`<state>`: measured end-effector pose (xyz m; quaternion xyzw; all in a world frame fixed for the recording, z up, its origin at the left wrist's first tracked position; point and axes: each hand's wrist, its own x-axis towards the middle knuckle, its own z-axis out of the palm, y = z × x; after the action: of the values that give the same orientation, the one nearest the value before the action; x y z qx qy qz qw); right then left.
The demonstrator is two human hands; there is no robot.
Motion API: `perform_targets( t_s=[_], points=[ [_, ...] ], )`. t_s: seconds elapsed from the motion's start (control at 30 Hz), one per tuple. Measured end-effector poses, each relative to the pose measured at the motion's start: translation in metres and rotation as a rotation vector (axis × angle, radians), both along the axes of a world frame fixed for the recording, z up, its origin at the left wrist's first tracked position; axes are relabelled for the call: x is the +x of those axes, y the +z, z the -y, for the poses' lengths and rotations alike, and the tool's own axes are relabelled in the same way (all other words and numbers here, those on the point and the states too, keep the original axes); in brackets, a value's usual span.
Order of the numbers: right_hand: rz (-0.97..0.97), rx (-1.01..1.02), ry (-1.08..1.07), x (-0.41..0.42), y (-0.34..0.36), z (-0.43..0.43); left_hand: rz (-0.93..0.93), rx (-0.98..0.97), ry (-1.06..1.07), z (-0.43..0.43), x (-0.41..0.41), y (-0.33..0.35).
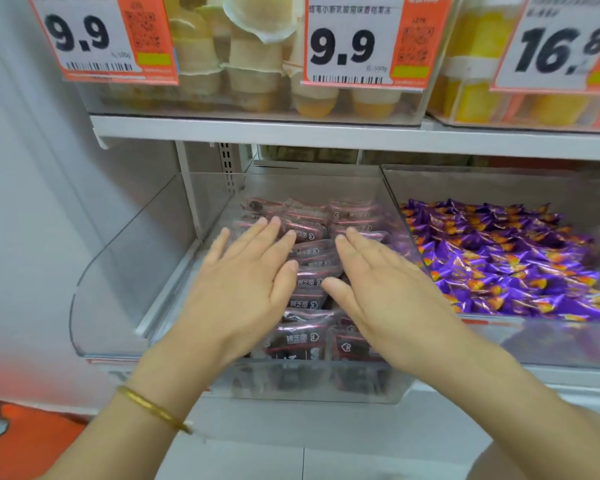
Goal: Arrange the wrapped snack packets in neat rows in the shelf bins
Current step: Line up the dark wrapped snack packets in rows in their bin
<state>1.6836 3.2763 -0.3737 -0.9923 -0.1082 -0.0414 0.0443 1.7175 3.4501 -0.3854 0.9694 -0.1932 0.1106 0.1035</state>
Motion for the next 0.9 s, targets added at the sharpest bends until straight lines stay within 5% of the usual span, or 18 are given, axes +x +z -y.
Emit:
perform_targets(
  t_s=[0.2,0.5,0.57,0.7,0.9],
  points=[
    [0.032,-0.081,0.055,-0.007,-0.013,-0.001,0.010,0.114,0.018,0.002,-0.010,-0.017],
    [0.278,-0.005,-0.030,-0.014,-0.024,-0.003,0.045,-0.020,-0.085,-0.009,-0.015,-0.014],
    [0.413,0.027,0.024,-0.019,-0.018,-0.003,0.062,-0.180,-0.114,-0.016,-0.017,-0.011],
    [0.618,0.139,0.212,-0.038,-0.016,-0.012,0.166,-0.365,0.018,-0.042,-0.030,-0.018],
    [0.649,-0.007,0.231,-0.038,-0.044,-0.022,0.093,-0.218,0.205,-0.063,-0.046,-0.043]
  ],
)
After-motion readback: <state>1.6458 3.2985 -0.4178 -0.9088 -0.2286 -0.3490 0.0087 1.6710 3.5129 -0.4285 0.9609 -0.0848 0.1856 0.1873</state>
